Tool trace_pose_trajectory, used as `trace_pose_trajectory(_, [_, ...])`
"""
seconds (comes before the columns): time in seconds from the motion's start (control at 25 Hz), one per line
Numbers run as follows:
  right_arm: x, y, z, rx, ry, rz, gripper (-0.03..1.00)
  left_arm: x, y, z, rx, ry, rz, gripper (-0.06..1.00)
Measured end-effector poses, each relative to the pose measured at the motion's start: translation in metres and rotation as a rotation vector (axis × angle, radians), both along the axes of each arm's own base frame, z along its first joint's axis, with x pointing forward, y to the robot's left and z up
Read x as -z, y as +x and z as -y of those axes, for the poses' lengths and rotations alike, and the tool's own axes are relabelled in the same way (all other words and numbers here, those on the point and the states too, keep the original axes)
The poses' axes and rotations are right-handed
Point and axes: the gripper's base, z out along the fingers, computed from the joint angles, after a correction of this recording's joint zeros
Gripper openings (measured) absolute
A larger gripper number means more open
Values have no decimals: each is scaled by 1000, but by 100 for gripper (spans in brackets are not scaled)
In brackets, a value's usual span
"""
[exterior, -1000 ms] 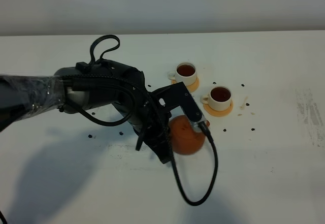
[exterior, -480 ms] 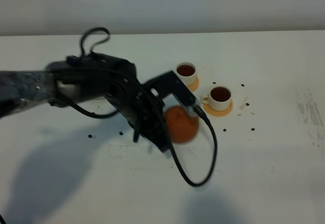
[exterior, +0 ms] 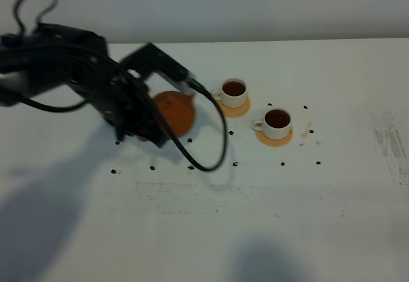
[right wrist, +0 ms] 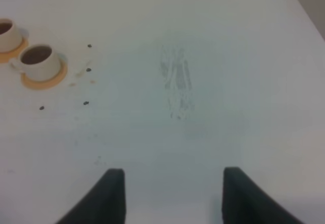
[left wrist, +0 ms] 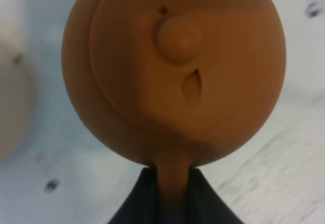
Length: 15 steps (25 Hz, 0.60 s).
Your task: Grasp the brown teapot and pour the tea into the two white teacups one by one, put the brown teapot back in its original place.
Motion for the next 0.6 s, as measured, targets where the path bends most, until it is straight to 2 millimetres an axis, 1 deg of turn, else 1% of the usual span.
trace_pose_trajectory(0.2, [0,0,0,0,0,0,42,-4,11,-40,-119,37,-17,8])
trace_pose_trajectory(0.36, [0,0,0,0,0,0,42,-4,18,-65,-191,39,-18,8])
trace_pose_trajectory(0.48, [0,0,0,0,0,0,42,-4,22,-77,-227,32,-1,8])
trace_pose_trajectory(0.6, [0,0,0,0,0,0,42,-4,28,-81,-247,22,20,8])
